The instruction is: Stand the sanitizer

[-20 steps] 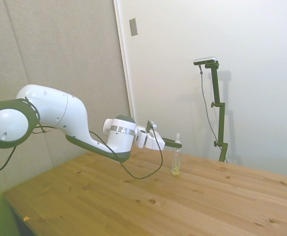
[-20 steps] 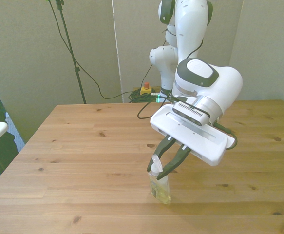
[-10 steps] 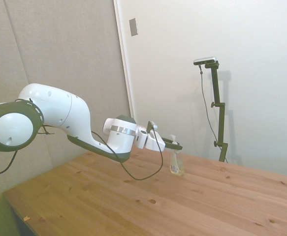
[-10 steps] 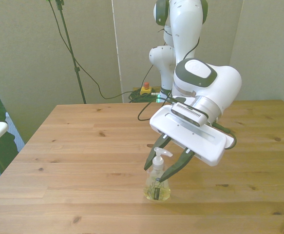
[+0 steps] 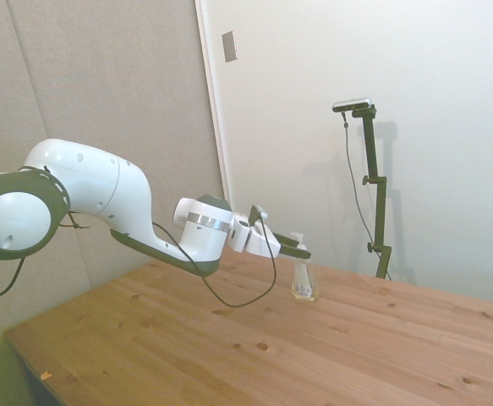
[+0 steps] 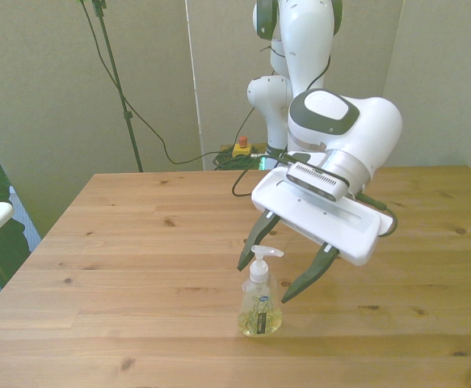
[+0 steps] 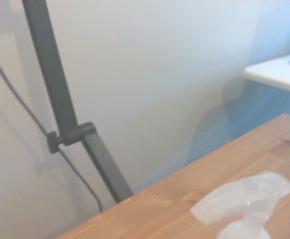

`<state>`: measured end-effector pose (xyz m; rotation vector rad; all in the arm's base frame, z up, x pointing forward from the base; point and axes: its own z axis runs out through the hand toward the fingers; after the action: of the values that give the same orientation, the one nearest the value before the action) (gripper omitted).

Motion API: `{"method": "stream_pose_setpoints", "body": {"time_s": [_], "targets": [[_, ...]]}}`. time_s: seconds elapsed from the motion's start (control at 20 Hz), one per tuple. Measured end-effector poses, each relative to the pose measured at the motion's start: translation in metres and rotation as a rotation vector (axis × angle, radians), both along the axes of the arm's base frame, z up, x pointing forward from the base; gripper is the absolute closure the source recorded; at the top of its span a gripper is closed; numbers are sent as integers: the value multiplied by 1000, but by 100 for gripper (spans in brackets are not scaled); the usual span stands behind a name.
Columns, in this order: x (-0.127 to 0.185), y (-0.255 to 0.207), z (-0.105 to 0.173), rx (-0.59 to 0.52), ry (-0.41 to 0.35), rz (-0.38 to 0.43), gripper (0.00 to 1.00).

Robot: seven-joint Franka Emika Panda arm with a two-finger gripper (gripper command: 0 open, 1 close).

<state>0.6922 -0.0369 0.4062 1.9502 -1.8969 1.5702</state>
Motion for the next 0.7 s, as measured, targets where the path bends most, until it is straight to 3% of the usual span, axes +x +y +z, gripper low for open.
{"method": "stream_pose_setpoints", "body": {"time_s": [0.3, 0.7], "targets": [[-48, 18, 28, 192, 167, 135, 0], [-142, 61, 27, 371, 442, 313, 0]]}}
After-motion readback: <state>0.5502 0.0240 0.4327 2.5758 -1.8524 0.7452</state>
